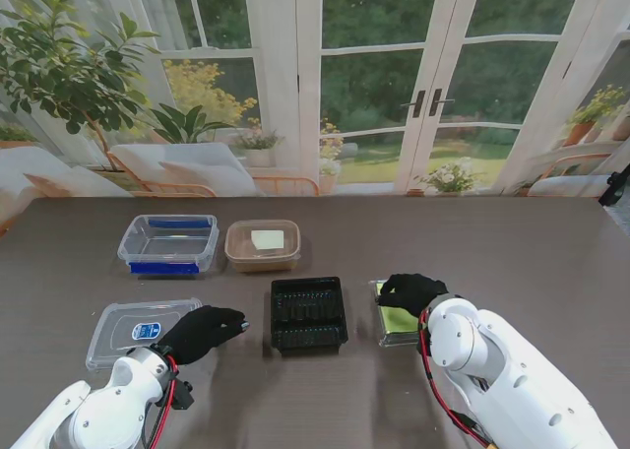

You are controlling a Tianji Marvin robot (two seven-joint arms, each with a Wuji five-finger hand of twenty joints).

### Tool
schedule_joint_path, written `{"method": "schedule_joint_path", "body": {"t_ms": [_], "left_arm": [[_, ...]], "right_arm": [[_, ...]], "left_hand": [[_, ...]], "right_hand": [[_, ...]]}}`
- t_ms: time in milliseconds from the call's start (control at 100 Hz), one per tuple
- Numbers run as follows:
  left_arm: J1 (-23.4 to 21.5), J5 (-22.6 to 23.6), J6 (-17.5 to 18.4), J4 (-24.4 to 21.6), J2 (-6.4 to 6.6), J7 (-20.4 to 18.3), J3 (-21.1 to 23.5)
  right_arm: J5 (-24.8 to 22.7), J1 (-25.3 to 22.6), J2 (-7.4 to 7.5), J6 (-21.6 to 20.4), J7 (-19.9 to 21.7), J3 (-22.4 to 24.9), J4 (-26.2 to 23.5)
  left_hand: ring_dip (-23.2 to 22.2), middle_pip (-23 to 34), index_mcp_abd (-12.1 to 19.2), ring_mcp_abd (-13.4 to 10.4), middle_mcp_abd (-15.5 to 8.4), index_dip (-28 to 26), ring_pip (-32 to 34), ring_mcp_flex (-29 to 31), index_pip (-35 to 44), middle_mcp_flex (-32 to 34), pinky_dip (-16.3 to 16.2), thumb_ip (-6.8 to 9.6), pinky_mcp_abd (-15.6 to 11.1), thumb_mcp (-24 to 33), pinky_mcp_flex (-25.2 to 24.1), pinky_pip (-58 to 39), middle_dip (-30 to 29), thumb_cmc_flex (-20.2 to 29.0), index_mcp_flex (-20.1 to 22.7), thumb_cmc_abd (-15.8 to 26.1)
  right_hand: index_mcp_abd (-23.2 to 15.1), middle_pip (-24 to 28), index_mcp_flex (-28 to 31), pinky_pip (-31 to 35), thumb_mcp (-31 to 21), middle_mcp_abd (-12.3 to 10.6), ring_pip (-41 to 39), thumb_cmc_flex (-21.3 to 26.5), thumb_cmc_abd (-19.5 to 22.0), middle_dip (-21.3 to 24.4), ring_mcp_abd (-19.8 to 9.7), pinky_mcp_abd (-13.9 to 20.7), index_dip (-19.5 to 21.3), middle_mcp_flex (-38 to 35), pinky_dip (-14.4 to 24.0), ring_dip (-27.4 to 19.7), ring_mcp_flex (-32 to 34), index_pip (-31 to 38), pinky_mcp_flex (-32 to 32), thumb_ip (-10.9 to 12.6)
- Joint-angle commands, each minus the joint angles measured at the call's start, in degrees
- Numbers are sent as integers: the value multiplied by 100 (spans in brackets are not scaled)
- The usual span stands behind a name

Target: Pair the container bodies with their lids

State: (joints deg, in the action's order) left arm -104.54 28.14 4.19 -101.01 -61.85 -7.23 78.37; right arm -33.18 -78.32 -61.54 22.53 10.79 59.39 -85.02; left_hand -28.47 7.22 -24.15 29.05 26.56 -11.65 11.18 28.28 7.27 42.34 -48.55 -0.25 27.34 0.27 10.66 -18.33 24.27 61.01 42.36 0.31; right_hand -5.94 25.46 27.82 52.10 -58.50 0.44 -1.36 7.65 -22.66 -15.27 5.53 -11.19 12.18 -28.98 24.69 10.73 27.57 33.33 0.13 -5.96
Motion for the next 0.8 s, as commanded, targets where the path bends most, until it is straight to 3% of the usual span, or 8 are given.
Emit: {"method": "schedule_joint_path", "body": {"t_ms": [0,420,790], "left_arm": [[-28,-5,4,-42,-5,-129,14],[-19,-31,-32,-68,11,-225,18],[-43,-34,-87,-104,11,-238,26]], "right_arm": [[6,-329,5,41,270,-77,43],[-66,-827,61,-143,416,259,-556],[-191,-847,-33,-308,-15,379,-855]], "left_hand": [[-31,12,-18,-17,33,-41,64,17,-31,118,-74,85,-91,-86,13,173,-18,0,43,324],[-30,15,-18,-23,36,-40,59,10,-33,126,-73,88,-103,-81,7,175,-17,4,37,332],[-32,14,-13,-18,24,-39,61,14,-37,127,-74,86,-99,-89,6,174,-16,-10,27,333]], "right_hand": [[39,244,-88,-70,266,197,-1495,-66,177,-96,461,-198,-22,-37,47,626,690,92,654,185],[88,267,-117,-64,297,225,-1456,-52,199,-102,489,-189,-26,13,27,582,641,89,629,188],[58,293,-18,-13,199,195,-1490,-79,89,-104,529,-242,-22,-105,13,577,735,110,695,173]]}}
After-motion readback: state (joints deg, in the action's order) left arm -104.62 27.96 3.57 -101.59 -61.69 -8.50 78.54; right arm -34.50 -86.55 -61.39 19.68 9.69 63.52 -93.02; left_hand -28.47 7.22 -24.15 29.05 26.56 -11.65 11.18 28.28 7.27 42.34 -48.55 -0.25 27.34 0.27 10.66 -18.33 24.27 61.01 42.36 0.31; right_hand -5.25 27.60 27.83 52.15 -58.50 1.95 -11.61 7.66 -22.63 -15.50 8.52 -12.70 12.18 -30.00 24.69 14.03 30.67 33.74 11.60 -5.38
